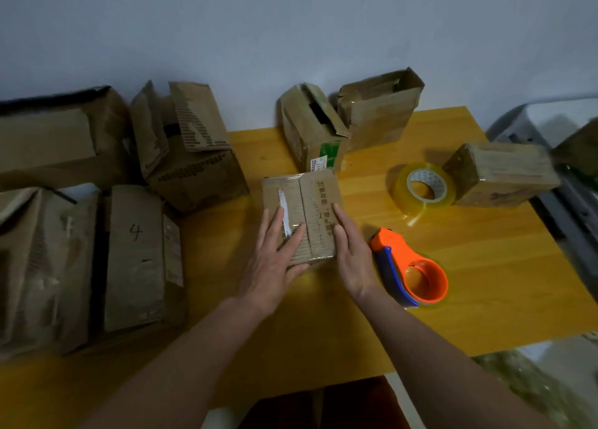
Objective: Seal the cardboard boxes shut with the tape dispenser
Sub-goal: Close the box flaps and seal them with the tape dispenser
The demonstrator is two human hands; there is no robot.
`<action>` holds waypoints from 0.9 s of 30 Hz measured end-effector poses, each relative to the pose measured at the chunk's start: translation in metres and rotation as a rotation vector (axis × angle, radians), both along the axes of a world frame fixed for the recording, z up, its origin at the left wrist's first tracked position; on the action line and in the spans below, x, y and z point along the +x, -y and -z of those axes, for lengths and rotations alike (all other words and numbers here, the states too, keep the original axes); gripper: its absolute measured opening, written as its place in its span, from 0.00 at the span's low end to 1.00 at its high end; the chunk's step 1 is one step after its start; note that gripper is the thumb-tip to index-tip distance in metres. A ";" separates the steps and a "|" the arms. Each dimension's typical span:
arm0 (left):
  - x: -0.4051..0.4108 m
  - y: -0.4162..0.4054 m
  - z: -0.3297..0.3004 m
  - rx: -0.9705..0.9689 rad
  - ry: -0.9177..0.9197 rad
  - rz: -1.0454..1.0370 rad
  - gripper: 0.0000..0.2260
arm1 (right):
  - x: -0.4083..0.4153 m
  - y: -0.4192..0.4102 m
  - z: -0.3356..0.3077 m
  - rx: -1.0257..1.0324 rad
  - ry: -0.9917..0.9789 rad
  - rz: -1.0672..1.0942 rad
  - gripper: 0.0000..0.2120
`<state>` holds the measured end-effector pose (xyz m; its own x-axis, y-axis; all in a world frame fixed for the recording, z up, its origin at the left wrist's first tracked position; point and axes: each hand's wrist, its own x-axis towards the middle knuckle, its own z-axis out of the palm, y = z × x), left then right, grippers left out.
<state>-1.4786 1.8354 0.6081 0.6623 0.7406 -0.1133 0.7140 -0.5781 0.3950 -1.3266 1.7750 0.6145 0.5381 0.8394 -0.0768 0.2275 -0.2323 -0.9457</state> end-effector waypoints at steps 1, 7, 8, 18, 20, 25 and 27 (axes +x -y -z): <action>0.001 0.001 0.002 0.003 0.027 -0.021 0.37 | 0.002 0.002 0.007 0.007 0.024 -0.028 0.19; 0.008 0.000 0.008 0.032 0.145 -0.120 0.48 | 0.003 -0.008 0.031 0.133 0.142 0.092 0.18; 0.009 0.000 0.008 0.042 0.166 -0.133 0.49 | -0.003 -0.012 0.033 0.164 0.129 0.176 0.19; -0.010 0.033 0.001 0.130 0.140 -0.090 0.39 | 0.007 -0.026 0.033 0.011 -0.052 0.237 0.26; -0.016 0.012 -0.005 0.213 0.245 -0.140 0.29 | 0.013 -0.026 0.032 -0.024 -0.080 0.209 0.25; 0.004 -0.055 -0.028 0.108 0.006 -0.311 0.28 | 0.027 -0.034 0.024 -0.160 -0.325 0.014 0.32; 0.012 -0.065 -0.026 0.011 -0.275 -0.247 0.33 | 0.034 -0.041 0.015 -0.180 -0.462 0.026 0.34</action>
